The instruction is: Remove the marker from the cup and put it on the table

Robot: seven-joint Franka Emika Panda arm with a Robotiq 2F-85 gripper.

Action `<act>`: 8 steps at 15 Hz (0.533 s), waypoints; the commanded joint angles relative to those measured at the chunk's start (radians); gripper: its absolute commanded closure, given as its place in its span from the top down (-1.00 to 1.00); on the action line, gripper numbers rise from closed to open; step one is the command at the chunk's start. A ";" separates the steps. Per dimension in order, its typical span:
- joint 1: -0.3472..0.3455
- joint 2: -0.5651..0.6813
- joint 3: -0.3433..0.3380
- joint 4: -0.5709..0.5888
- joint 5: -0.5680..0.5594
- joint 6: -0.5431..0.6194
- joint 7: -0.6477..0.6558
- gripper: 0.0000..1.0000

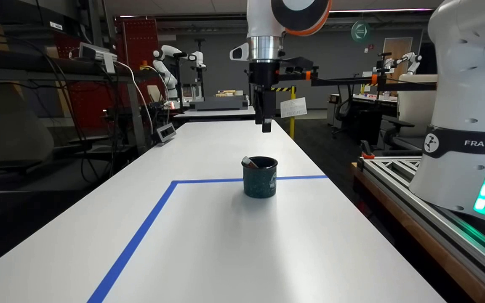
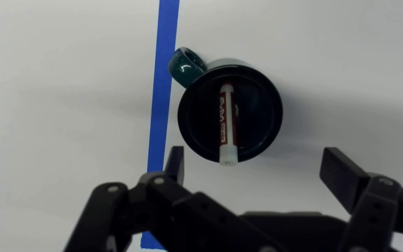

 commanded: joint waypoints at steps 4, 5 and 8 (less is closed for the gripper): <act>0.032 0.089 -0.016 0.002 0.152 0.088 -0.224 1.00; 0.029 0.106 -0.012 0.001 0.161 0.112 -0.234 1.00; 0.018 0.147 0.002 0.003 0.178 0.159 -0.249 0.99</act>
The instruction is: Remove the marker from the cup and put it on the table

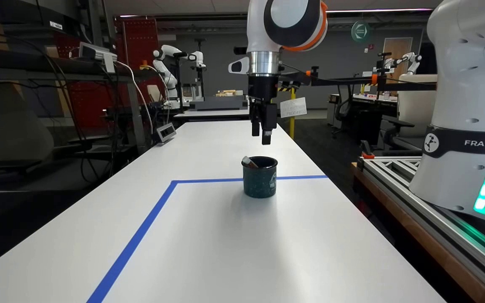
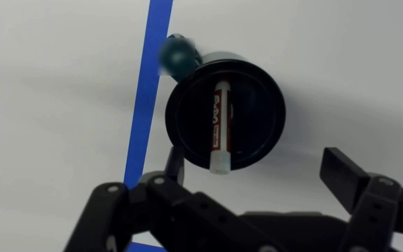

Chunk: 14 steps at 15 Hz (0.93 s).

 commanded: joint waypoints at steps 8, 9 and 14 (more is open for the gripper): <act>-0.038 0.116 0.045 0.023 0.098 0.109 -0.075 -0.40; -0.046 0.125 0.046 0.028 0.095 0.113 -0.075 -0.49; -0.083 0.161 0.065 0.045 0.089 0.123 -0.080 -0.46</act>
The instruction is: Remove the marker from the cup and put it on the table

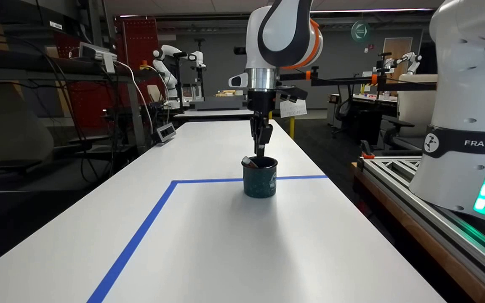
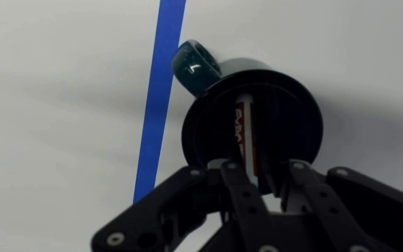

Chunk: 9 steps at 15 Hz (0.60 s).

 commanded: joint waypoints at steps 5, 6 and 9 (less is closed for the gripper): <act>-0.052 0.047 0.053 0.020 0.013 0.037 -0.041 -0.45; -0.057 0.050 0.059 0.021 0.013 0.040 -0.045 -0.40; -0.070 0.057 0.076 0.021 0.016 0.049 -0.058 -0.07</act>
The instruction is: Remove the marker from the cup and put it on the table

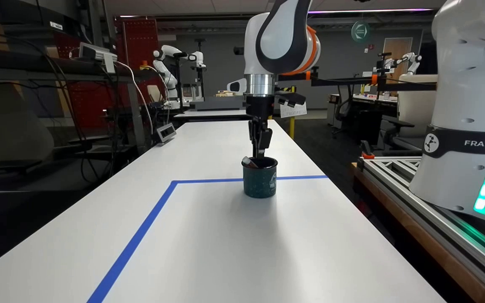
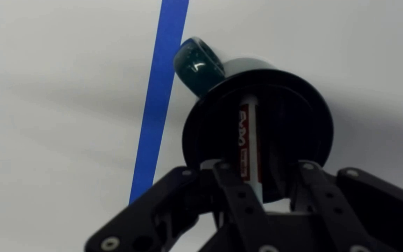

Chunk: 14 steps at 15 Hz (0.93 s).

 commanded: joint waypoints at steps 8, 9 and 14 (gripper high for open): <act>-0.058 0.031 0.050 0.016 0.025 0.020 -0.092 -0.26; -0.064 0.035 0.055 0.019 0.030 0.019 -0.103 -0.24; -0.082 0.055 0.073 0.037 0.031 0.019 -0.128 -0.11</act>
